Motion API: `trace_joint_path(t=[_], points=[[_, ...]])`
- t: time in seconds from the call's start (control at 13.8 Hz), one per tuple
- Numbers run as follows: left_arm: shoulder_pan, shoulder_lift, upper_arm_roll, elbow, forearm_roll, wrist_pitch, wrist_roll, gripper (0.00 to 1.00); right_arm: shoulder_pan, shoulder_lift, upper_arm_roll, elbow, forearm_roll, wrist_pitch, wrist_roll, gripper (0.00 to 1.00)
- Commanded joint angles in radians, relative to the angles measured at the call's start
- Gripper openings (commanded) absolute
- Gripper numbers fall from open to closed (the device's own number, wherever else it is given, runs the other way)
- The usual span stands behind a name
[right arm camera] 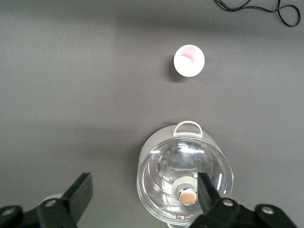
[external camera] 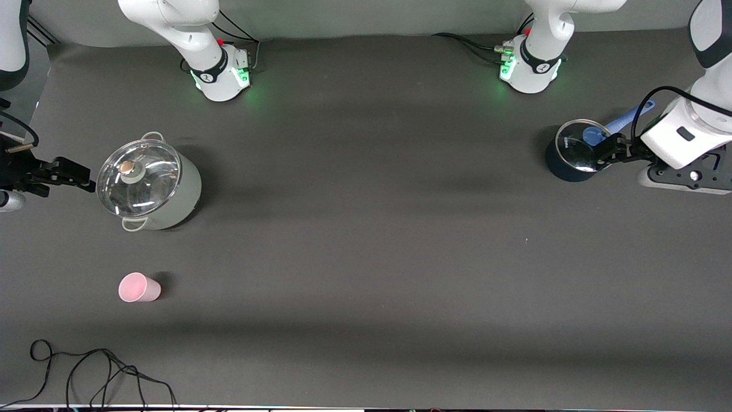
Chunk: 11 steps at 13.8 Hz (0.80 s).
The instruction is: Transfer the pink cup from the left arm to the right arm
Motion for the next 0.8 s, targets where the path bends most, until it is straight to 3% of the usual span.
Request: trace_joint_path(t=[0.0, 0.73], points=[[-0.005, -0.005, 0.008, 0.001, -0.004, -0.012, 0.027, 1.00, -0.001, -0.019, -0.001, -0.005, 0.005, -0.005, -0.022, 1.00], [-0.005, -0.003, 0.010, 0.001, -0.004, -0.012, 0.036, 1.00, 0.001, -0.016, -0.001, -0.003, 0.017, -0.002, -0.022, 1.00]])
